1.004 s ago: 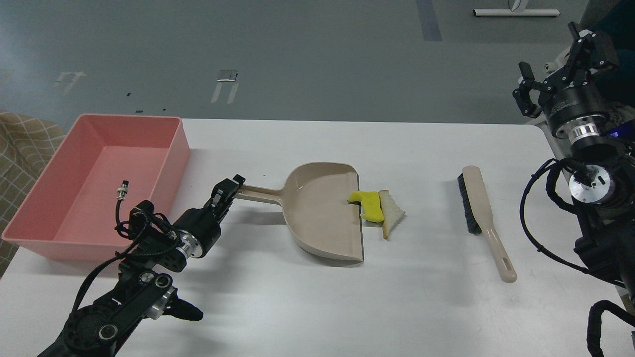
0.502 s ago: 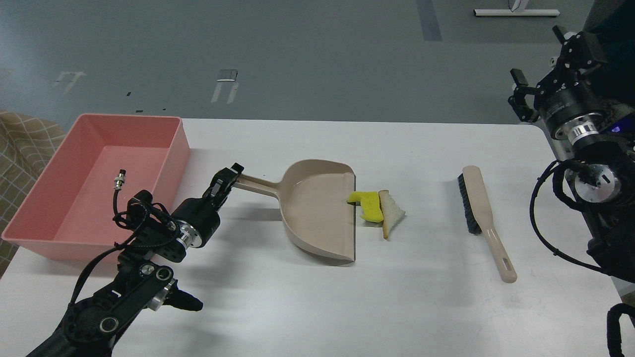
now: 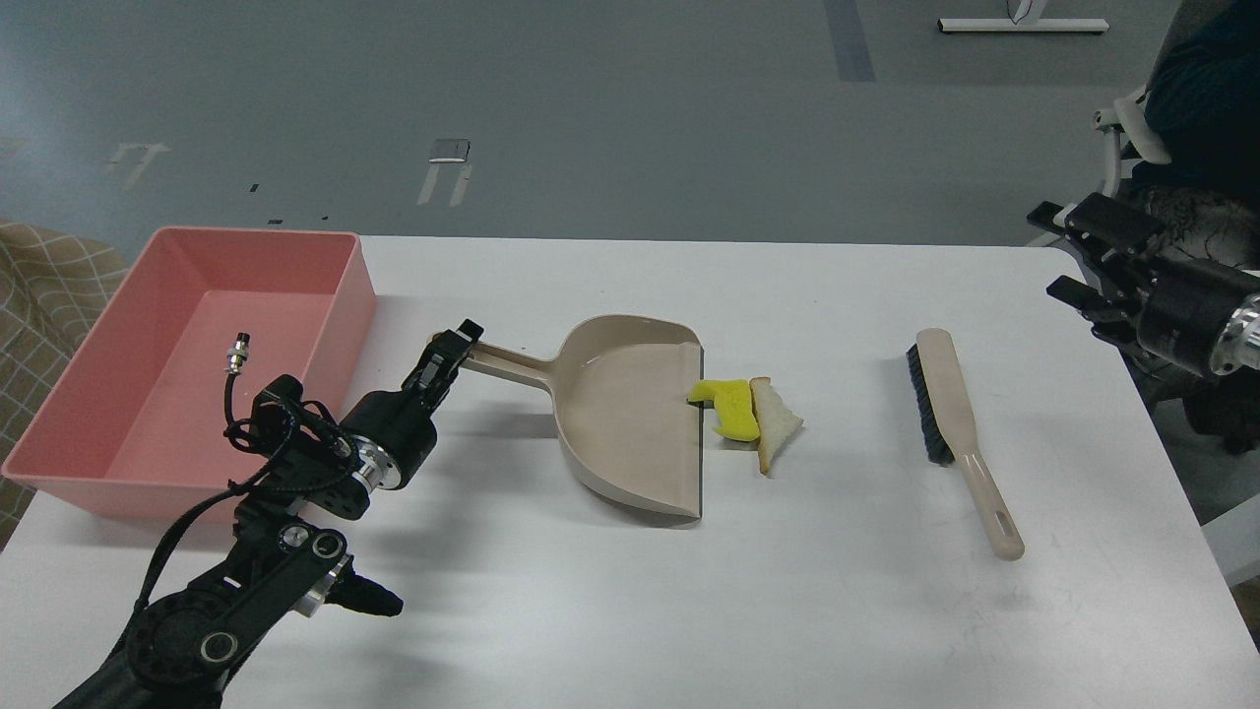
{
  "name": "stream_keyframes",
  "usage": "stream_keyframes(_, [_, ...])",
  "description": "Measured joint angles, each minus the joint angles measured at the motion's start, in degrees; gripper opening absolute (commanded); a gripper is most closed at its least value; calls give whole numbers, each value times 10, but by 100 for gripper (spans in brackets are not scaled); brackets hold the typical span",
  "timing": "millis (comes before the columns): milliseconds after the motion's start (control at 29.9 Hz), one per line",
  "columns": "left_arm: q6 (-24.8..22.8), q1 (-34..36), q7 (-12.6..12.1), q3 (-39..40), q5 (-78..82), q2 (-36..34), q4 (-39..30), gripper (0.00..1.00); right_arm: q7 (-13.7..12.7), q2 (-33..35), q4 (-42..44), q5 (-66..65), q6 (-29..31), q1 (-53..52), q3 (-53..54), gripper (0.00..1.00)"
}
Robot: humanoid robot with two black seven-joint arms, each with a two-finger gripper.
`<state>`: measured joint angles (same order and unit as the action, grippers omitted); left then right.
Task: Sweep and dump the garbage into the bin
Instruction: 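Move the right gripper down and grasp the wooden brush handle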
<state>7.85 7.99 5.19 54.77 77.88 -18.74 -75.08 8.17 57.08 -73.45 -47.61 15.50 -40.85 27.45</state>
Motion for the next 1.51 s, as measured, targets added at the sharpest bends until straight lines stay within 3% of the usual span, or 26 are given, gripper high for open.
stream_keyframes(134, [0, 1, 0, 0, 1, 2, 0, 0, 0, 41, -14, -76, 4, 9, -43, 100])
stream_keyframes(435, [0, 1, -1, 0, 1, 4, -1, 0, 0, 63, -33, -154, 5, 23, -100, 100])
stream_keyframes(1137, [1, -2, 1, 0, 1, 4, -1, 0, -71, -37, -65, -167, -4, 32, -108, 98])
stream_keyframes(1338, [1, 0, 1, 0, 1, 4, -1, 0, -79, -39, -73, -168, -4, 34, -108, 91])
stream_keyframes(1505, [1, -1, 1, 0, 1, 4, -1, 0, -89, -38, -75, -169, -5, 35, -109, 66])
